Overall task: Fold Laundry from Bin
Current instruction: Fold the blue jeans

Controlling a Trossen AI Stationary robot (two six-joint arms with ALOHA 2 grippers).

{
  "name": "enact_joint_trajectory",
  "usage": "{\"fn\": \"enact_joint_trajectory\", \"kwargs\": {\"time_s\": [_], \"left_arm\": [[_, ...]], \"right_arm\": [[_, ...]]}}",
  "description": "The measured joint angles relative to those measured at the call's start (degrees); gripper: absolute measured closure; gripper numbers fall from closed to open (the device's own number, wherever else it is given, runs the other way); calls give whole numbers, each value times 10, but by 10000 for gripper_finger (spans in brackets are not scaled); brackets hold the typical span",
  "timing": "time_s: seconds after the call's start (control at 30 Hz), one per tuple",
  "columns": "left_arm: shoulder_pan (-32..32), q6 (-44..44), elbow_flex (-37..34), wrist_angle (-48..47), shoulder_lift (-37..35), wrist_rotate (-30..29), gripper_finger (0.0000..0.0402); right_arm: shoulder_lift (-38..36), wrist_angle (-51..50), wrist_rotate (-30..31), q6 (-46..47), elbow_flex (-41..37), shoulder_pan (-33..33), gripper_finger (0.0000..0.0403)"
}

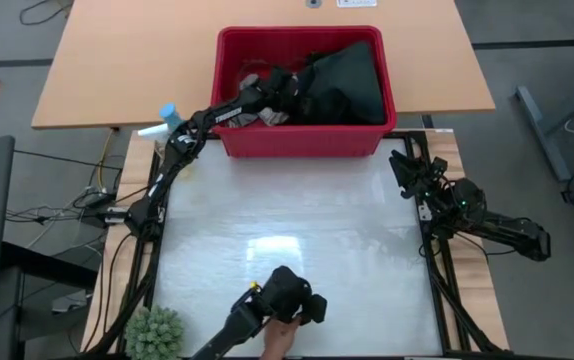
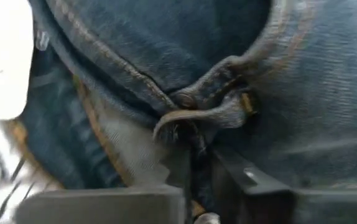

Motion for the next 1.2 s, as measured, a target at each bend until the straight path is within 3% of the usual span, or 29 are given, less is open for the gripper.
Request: {"fn": "enact_joint_trajectory", "kwargs": {"time_s": [0.27, 0.73, 0.97, 1.2], "left_arm": [[2, -114, 0, 91, -31, 43, 400], [-10, -112, 0, 144, -176, 73, 401], [-32, -115, 0, 274, -262, 143, 401], [-84, -102, 0, 402, -353, 285, 401]], "right_arm": [[0, 0, 0, 2, 0, 0, 148], [0, -1, 4, 0, 0, -1, 148], [0, -12, 4, 1, 0, -1, 148], [0, -41, 5, 1, 0, -1, 148]]}}
